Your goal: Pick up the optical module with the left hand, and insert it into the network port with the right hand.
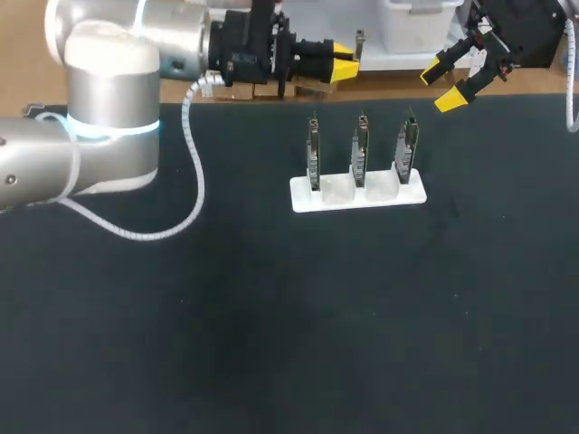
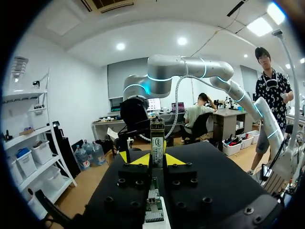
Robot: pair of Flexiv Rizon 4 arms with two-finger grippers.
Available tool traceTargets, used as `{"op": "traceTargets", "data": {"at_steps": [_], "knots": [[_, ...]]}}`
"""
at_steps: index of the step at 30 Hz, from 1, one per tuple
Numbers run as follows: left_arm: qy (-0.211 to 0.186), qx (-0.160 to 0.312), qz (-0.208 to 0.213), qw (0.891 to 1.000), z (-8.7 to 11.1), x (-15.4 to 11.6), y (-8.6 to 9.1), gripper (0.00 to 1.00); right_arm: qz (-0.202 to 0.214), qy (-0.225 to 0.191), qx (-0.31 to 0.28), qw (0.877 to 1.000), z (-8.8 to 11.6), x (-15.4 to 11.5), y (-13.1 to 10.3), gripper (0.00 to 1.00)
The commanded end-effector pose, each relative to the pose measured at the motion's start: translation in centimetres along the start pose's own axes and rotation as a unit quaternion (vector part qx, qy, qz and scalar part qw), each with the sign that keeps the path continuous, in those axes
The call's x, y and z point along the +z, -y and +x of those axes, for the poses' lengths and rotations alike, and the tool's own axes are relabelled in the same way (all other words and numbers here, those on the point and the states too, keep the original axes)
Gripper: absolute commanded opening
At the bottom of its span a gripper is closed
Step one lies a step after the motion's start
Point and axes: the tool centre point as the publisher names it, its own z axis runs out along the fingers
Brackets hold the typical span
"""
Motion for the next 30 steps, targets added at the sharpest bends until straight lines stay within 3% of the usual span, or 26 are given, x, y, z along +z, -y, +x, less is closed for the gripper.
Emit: {"op": "traceTargets", "data": {"at_steps": [1,14,30], "knots": [[-0.016,-0.008,0.038,0.999,-0.1,0.8,-1.5,0.00,0.003,0.000,0.000,1.000,0.0,0.0,-0.2,1.00],[-0.003,-0.008,0.064,0.998,0.4,3.4,-2.6,0.00,0.003,0.000,0.000,1.000,0.0,0.0,-0.2,1.00],[0.015,0.008,0.051,0.999,-0.1,4.7,-0.7,0.00,0.003,0.000,0.000,1.000,0.0,0.0,-0.2,1.00]]}}
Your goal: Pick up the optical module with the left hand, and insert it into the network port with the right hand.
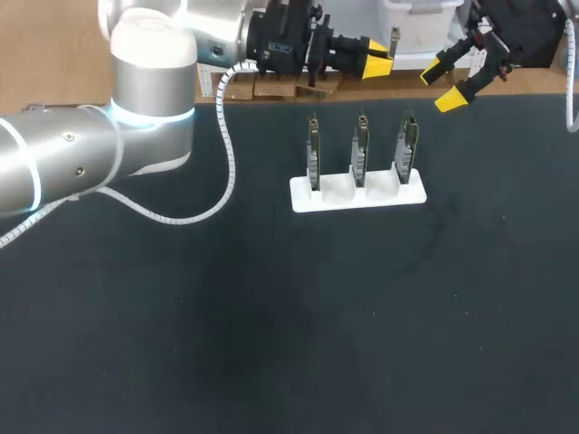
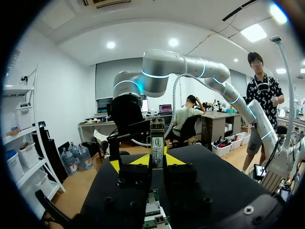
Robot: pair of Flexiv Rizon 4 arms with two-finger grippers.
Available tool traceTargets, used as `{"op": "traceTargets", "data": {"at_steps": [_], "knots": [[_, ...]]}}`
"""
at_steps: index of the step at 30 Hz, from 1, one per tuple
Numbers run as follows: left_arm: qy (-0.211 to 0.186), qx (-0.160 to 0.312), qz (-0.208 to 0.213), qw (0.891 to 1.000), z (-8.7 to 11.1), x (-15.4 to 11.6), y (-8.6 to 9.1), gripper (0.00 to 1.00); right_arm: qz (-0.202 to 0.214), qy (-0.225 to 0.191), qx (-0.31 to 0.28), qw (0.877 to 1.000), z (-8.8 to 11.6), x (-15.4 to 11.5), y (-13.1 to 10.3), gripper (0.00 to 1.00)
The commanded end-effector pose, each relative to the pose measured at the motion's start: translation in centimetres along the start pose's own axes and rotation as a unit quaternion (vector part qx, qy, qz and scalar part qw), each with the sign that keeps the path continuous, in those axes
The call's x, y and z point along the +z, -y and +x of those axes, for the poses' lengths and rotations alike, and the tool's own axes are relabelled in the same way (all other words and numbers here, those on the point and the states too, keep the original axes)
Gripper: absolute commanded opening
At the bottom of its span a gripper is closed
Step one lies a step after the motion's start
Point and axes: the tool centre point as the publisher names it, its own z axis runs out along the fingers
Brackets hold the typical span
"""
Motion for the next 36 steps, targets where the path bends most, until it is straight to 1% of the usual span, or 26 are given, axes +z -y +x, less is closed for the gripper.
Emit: {"op": "traceTargets", "data": {"at_steps": [1,7,12,16,18,20,24,28,32,36], "knots": [[0.001,0.009,-0.019,1.000,-0.4,0.0,0.7,0.00,0.003,0.000,0.000,1.000,0.0,0.0,-0.2,1.00],[-0.008,0.019,-0.036,0.999,-0.9,0.3,1.8,0.00,0.003,0.000,0.000,1.000,0.0,0.0,-0.2,1.00],[0.001,0.025,-0.068,0.997,-0.5,0.4,2.7,0.00,0.003,0.000,0.000,1.000,0.0,0.0,-0.2,1.00],[-0.011,0.031,-0.094,0.995,-0.3,0.7,3.0,0.00,0.003,0.000,0.000,1.000,0.0,0.0,-0.2,1.00],[-0.006,0.035,-0.106,0.994,-0.2,0.8,3.1,0.00,0.003,0.000,0.000,1.000,0.0,0.0,-0.2,1.00],[-0.002,0.039,-0.113,0.993,-0.1,0.9,2.8,0.00,0.003,0.000,0.000,1.000,0.0,0.0,-0.2,1.00],[-0.021,0.045,-0.118,0.992,-0.5,0.8,1.9,0.00,0.003,0.000,0.000,1.000,0.0,0.0,-0.2,1.00],[-0.029,0.049,-0.114,0.992,-0.8,0.9,0.8,0.00,0.003,0.000,0.000,1.000,0.0,0.0,-0.2,1.00],[-0.024,0.048,-0.099,0.994,-0.7,1.9,-0.3,0.00,0.003,0.000,0.000,1.000,0.0,0.0,-0.2,1.00],[-0.013,0.047,-0.090,0.995,-0.4,2.8,-0.9,0.00,0.003,0.000,0.000,1.000,0.0,0.0,-0.2,1.00]]}}
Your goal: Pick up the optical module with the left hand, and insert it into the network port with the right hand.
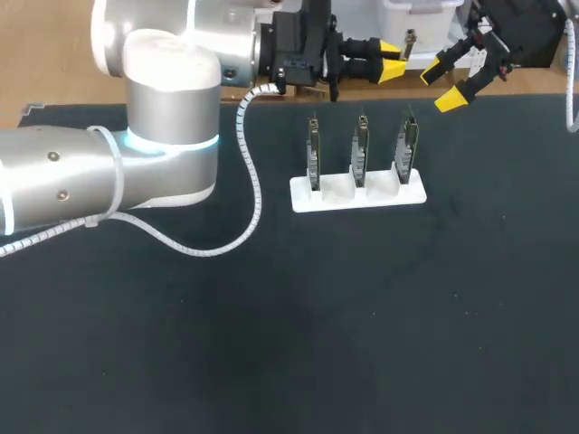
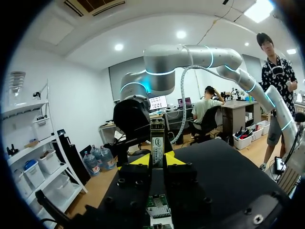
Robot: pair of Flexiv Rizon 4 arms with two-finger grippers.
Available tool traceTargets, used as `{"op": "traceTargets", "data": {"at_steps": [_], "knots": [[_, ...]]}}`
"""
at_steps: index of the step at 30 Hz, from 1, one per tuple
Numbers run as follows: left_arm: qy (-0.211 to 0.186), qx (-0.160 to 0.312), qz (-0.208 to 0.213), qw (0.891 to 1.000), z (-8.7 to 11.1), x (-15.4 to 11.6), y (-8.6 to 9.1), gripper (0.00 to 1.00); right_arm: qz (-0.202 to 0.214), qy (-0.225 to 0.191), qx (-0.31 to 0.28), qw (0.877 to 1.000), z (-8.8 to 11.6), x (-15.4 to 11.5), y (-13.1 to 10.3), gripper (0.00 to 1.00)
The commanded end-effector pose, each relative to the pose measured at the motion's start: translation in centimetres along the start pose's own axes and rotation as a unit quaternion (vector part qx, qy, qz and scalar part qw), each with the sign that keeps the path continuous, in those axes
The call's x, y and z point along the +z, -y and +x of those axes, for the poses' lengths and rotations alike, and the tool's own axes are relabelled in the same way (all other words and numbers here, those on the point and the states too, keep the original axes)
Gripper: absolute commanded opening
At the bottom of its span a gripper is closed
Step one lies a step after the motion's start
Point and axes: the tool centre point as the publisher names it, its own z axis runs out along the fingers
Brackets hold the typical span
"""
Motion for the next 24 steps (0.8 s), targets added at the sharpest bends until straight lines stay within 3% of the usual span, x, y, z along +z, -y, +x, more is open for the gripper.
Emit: {"op": "traceTargets", "data": {"at_steps": [1,24], "knots": [[0.011,-0.001,0.014,1.000,0.7,1.5,-1.3,0.00,0.003,0.000,0.000,1.000,0.0,0.0,-0.2,1.00],[0.034,-0.034,0.006,0.999,2.5,2.9,-0.1,0.00,0.003,0.000,0.000,1.000,0.0,0.0,-0.2,1.00]]}}
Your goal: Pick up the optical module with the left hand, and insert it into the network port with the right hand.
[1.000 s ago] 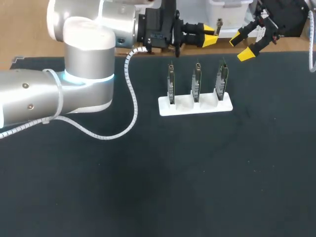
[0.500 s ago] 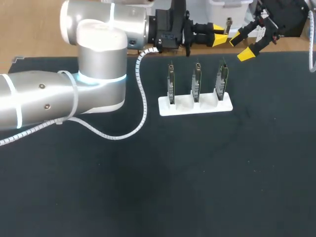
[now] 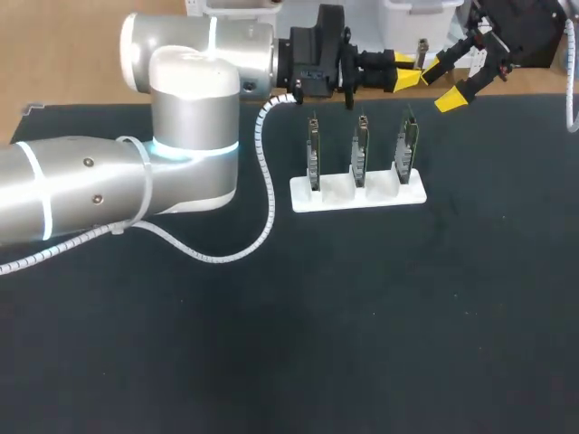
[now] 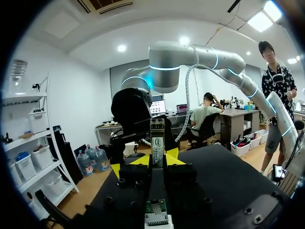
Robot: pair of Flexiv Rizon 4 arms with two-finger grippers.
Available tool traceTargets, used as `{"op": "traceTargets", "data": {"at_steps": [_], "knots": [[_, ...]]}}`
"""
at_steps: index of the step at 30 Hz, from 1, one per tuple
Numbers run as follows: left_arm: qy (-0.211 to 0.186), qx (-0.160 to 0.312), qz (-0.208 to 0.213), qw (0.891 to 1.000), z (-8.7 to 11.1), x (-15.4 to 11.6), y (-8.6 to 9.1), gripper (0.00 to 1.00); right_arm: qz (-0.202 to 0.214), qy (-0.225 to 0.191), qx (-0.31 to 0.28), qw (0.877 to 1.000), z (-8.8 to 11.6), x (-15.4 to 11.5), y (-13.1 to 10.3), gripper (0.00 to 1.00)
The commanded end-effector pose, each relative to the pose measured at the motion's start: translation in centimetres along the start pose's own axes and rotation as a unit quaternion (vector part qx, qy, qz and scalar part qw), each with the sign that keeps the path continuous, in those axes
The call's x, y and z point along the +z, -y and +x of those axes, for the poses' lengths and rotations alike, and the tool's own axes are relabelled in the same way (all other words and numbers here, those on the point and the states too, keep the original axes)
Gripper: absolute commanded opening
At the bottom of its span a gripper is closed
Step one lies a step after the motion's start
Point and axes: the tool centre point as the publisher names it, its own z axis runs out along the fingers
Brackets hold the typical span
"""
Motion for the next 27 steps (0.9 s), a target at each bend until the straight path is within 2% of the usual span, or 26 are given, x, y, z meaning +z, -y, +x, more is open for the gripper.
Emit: {"op": "traceTargets", "data": {"at_steps": [1,8,27], "knots": [[0.006,0.000,-0.006,1.000,0.7,0.3,0.1,0.00,0.003,0.000,0.000,1.000,0.0,0.0,-0.2,1.00],[0.003,-0.009,-0.011,1.000,1.4,0.2,0.0,0.00,0.003,0.000,0.000,1.000,0.0,0.0,-0.2,1.00],[0.008,-0.030,0.007,0.999,2.9,1.0,-0.8,0.00,0.003,0.000,0.000,1.000,0.0,0.0,-0.2,1.00]]}}
